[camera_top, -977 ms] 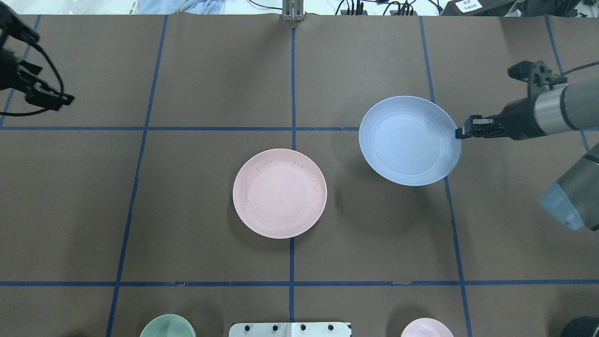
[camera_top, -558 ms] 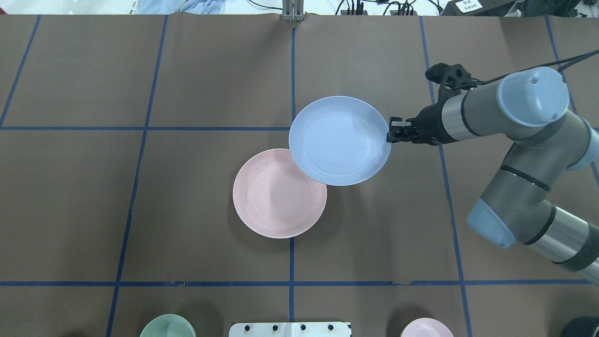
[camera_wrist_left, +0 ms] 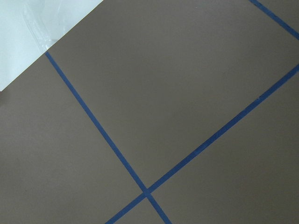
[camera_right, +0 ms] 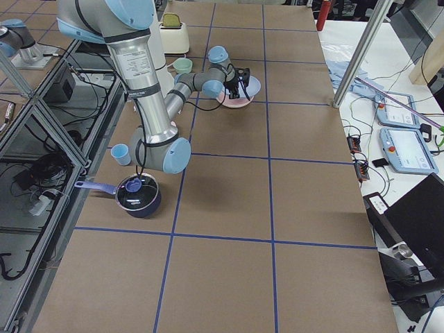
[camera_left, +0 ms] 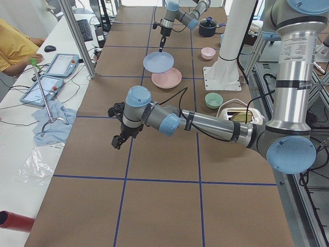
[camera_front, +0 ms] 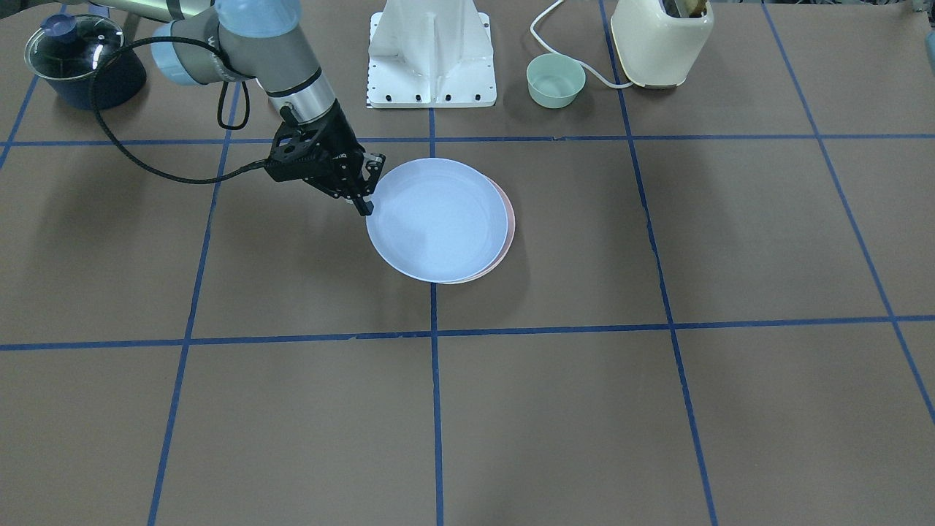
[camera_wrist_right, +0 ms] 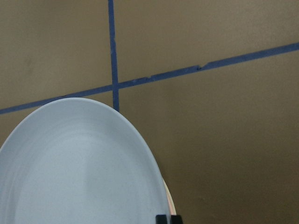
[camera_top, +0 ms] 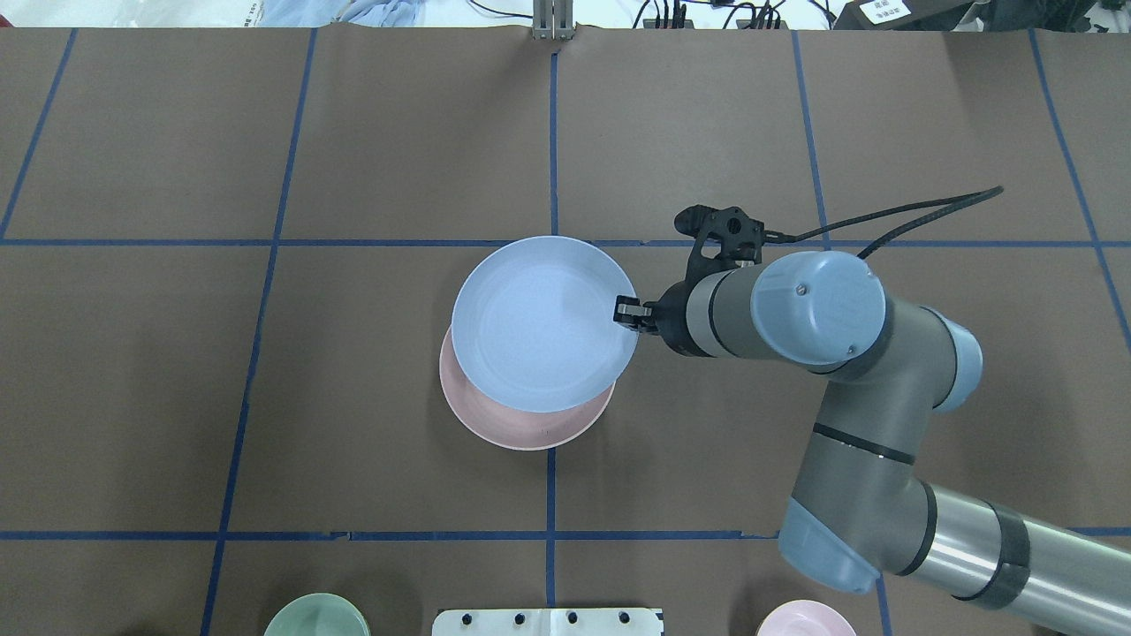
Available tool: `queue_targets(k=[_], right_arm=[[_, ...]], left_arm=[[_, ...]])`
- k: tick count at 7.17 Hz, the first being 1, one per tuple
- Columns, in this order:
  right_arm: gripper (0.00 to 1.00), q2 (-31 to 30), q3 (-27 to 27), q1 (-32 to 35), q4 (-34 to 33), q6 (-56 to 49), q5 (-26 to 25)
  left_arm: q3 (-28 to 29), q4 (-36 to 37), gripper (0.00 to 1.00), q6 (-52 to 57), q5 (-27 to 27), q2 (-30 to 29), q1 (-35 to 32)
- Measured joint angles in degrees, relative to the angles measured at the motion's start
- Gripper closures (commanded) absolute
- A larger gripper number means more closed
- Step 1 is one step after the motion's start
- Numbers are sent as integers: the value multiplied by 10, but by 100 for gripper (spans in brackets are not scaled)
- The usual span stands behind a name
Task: Stack three plates with pink and blue
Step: 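Slide the light blue plate with the right gripper onto the pink plate, then open the right gripper and lift it away from the stack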
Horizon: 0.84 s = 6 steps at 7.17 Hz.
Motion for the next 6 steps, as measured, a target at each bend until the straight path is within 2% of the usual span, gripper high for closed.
queue_targets(k=[2, 3, 4, 6], right_arm=[[100, 11, -15, -30, -5, 3, -33], [56, 13, -22, -40, -5, 3, -44], [1, 13, -29, -45, -5, 3, -49], [0, 13, -32, -46, -5, 2, -50]], left_arm=[[-1, 1, 0, 0, -1, 0, -1], [-1, 1, 0, 0, -2, 0, -1], [-1, 1, 0, 0, -2, 0, -1], [-1, 1, 0, 0, -2, 0, -1]])
